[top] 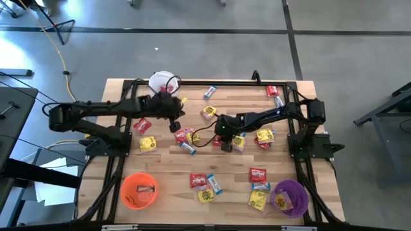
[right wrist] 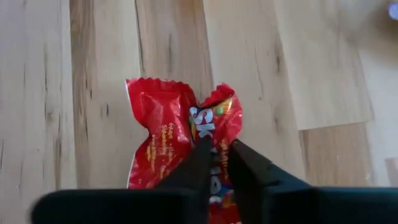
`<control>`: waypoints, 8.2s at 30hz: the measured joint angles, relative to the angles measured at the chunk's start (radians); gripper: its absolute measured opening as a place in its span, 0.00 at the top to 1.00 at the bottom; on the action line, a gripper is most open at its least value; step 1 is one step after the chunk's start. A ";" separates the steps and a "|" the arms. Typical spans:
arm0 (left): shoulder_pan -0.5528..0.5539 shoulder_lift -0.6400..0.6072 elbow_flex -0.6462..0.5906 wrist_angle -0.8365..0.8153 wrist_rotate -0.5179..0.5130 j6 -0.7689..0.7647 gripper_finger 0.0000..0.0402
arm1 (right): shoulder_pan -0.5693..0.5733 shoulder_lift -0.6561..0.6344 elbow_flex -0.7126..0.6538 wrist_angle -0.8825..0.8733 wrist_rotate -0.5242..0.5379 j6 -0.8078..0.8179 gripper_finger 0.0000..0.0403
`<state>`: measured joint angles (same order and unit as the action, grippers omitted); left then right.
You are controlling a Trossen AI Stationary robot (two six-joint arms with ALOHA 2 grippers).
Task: Sort candy
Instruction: Put the red candy into the white bucket, then put the yellow candy into the purple bucket
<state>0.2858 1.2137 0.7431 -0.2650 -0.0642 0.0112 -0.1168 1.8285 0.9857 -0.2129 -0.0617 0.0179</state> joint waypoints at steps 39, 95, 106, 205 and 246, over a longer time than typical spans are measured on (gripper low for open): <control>-0.221 0.213 -0.203 0.626 0.106 -0.192 0.60 | 0.192 -0.002 0.028 0.475 0.543 -0.297 0.99; 0.204 -0.061 0.306 -0.376 -0.363 0.142 1.00 | 0.291 -0.048 0.030 0.378 0.832 -0.281 0.98; 0.533 0.202 0.544 -0.603 -0.110 0.246 1.00 | 0.291 -0.048 0.029 0.378 0.786 -0.280 0.99; -0.418 -0.475 -0.506 0.808 -0.149 0.172 0.70 | 0.288 -0.083 0.113 0.108 0.395 0.240 1.00; -0.420 -0.269 -0.507 1.020 -0.149 0.104 0.70 | 1.158 -0.575 0.113 -0.942 -0.081 2.108 1.00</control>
<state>-0.1337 0.9443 0.2359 0.7551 -0.2127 0.1150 1.0416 1.2533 1.0985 -1.1546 -0.1427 2.1259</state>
